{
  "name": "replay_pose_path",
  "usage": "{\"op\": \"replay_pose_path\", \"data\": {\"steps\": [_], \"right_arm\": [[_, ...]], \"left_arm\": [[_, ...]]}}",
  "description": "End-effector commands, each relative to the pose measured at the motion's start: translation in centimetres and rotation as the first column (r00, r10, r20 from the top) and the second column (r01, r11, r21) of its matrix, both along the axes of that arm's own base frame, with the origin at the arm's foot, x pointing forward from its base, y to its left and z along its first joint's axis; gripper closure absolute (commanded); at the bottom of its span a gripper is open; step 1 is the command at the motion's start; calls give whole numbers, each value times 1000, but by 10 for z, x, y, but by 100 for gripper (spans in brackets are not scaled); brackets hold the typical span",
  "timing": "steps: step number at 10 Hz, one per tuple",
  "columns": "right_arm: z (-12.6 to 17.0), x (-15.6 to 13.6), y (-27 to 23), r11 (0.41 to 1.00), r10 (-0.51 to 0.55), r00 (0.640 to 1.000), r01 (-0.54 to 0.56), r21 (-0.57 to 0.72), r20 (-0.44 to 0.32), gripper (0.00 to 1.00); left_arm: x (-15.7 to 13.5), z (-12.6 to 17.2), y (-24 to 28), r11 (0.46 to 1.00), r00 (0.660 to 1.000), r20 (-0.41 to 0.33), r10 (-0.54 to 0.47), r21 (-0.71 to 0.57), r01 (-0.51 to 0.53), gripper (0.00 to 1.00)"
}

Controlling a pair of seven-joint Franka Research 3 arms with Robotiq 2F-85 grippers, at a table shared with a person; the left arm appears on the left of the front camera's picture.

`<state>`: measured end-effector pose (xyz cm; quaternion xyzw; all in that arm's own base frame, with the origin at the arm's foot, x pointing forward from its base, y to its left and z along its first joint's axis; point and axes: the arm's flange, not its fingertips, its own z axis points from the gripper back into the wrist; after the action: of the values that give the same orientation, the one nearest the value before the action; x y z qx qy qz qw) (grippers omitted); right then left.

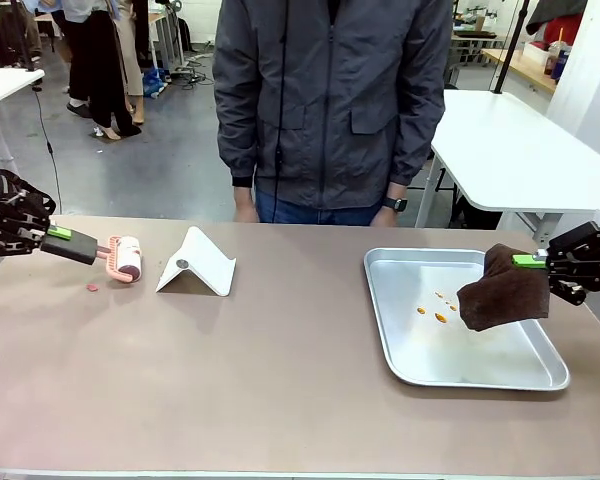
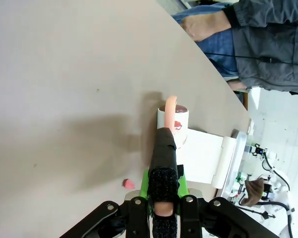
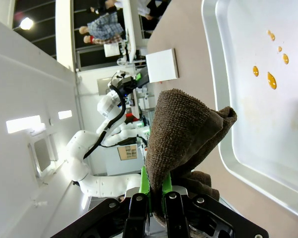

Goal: Clean the surface of the table.
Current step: If a person points to the right, clean the right side of the table with your right hand, and if they point to the left, clean the left side with your left hand.

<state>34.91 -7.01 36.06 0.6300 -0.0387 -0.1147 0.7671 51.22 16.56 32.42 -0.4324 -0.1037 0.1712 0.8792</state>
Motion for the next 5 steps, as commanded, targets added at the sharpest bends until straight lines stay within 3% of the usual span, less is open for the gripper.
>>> {"op": "replay_pose_path", "data": {"steps": [1, 5], "right_arm": [[3, -1, 1, 1000, 7, 1000, -7, 1, -9, 100], [3, -1, 1, 1000, 7, 1000, -7, 1, -9, 100]], "left_arm": [[-10, -25, -18, 997, 1000, 13, -22, 78, 21, 78], [-15, -11, -22, 999, 996, 85, -39, 12, 38, 78]]}}
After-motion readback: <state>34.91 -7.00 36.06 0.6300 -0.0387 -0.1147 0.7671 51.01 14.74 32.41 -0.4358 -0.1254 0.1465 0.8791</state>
